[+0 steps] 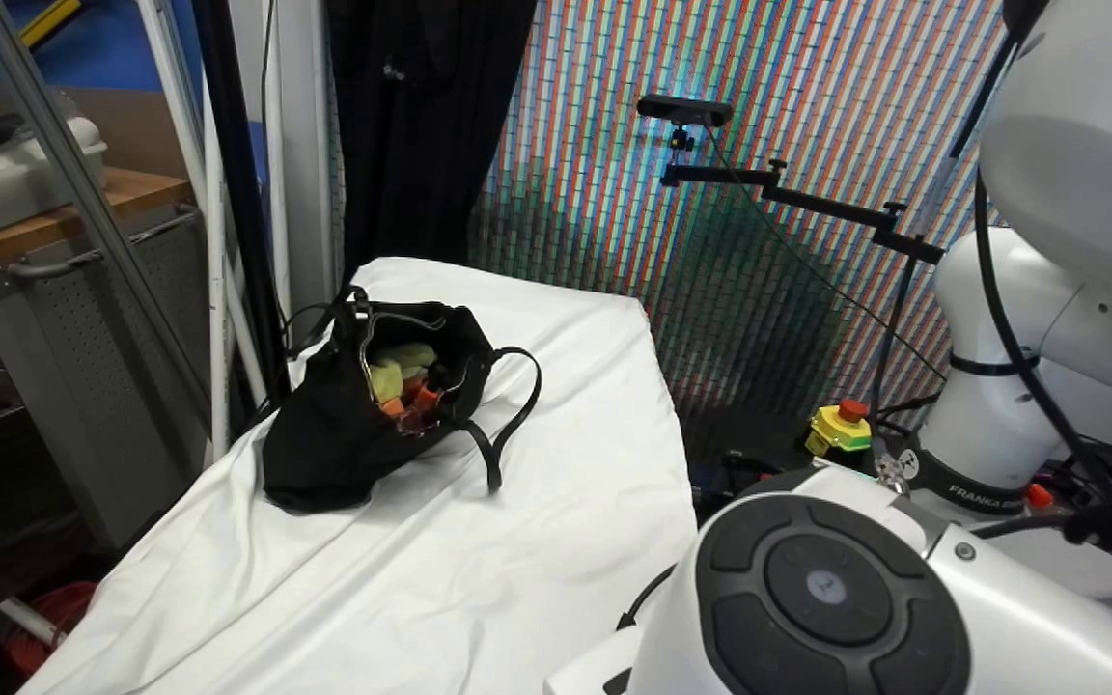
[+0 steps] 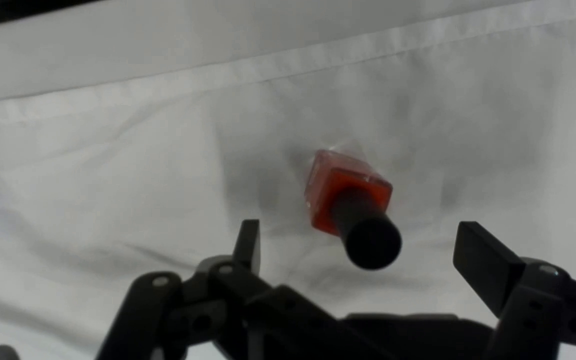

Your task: Pick up all the nail polish from the table and put them in the black bag.

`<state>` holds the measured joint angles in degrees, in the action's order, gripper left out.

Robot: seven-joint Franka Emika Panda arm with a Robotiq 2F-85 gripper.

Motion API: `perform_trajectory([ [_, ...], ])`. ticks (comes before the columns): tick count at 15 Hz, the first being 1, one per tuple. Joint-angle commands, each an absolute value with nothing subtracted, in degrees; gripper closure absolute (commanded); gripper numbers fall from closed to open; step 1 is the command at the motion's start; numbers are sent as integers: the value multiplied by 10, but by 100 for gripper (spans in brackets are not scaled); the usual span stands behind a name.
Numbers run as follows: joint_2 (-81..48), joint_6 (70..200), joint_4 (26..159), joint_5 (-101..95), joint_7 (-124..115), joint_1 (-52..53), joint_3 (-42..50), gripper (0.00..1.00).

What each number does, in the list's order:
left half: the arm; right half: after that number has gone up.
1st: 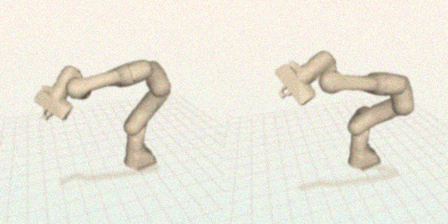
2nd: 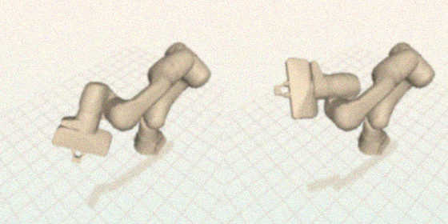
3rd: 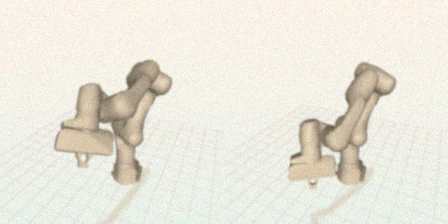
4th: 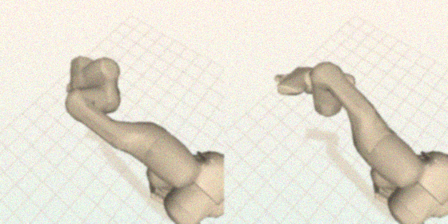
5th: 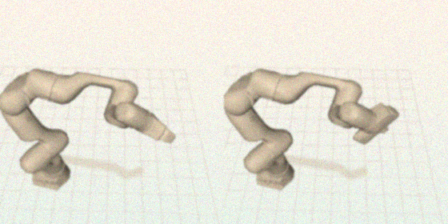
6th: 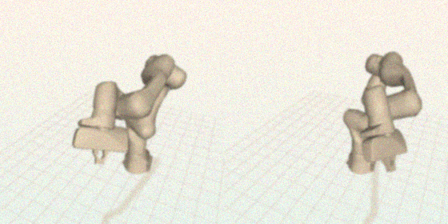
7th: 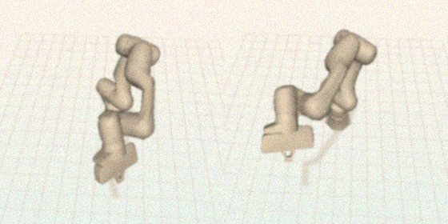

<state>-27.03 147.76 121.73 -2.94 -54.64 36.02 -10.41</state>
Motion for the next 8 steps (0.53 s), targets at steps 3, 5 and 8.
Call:
perform_trajectory([
  [3,-274,1473,1202,-46,-586,385,-86,0],
  [5,-273,1471,1203,-45,-588,386,-87,0],
  [8,-271,1468,1205,-45,-590,389,-89,0],
])
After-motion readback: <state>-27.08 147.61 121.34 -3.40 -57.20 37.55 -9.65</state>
